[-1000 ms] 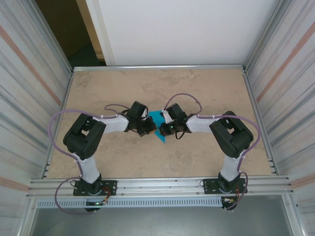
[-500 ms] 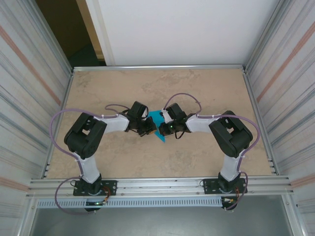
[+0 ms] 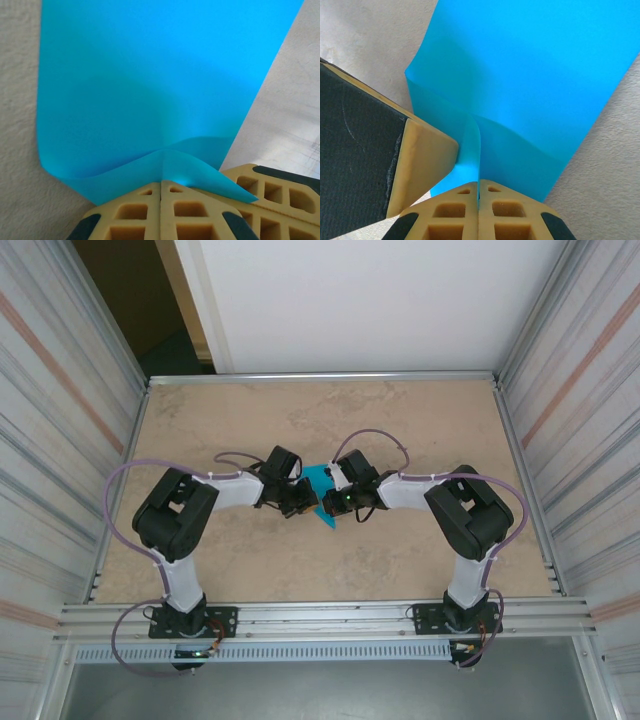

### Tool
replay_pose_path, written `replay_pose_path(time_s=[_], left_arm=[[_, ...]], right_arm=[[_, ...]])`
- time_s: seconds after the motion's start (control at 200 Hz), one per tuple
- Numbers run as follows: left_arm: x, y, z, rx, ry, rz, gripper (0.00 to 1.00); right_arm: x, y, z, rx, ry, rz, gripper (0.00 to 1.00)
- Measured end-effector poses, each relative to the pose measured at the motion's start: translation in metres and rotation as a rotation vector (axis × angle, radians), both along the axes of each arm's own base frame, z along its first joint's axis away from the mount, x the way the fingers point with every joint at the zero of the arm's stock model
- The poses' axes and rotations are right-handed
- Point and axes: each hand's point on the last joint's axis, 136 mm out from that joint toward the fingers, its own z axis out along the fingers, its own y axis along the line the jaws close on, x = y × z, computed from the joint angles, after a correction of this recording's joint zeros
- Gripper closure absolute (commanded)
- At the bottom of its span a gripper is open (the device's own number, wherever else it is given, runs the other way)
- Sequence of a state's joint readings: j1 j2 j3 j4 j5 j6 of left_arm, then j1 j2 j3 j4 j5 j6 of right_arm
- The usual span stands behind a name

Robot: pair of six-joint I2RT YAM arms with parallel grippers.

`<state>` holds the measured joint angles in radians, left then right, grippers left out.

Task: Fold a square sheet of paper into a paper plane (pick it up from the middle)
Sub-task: Third fold the triangle at the center of the table.

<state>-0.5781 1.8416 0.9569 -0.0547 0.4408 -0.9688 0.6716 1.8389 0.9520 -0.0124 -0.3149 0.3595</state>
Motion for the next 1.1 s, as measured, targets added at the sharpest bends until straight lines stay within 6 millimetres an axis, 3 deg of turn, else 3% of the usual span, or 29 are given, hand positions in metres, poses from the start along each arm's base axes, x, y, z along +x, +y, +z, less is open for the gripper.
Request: replay_pose_path(time_s=[0.231, 0.386, 0.556, 0.661, 0.862, 1.102], left_arm=[[0.000, 0.001, -0.001, 0.009, 0.007, -0.004, 0.94], [0.000, 0.001, -0.001, 0.010, 0.008, -0.003, 0.94], [0.000, 0.001, -0.001, 0.009, 0.007, -0.003, 0.94], [0.000, 0.001, -0.001, 0.009, 0.008, -0.003, 0.94], [0.002, -0.001, -0.001, 0.008, 0.007, -0.005, 0.94], [0.005, -0.004, -0.001, 0.007, -0.001, -0.024, 0.93]], right_arm=[[0.006, -0.005, 0.006, -0.003, 0.023, -0.052, 0.64], [0.010, -0.023, 0.021, -0.029, 0.026, -0.125, 0.57], [0.018, -0.034, 0.051, 0.013, -0.004, -0.172, 0.64], [0.017, -0.032, 0.058, 0.044, 0.008, -0.166, 0.72], [-0.003, -0.014, 0.056, 0.090, 0.073, -0.086, 0.85], [-0.023, 0.009, 0.033, 0.081, 0.167, 0.000, 0.89]])
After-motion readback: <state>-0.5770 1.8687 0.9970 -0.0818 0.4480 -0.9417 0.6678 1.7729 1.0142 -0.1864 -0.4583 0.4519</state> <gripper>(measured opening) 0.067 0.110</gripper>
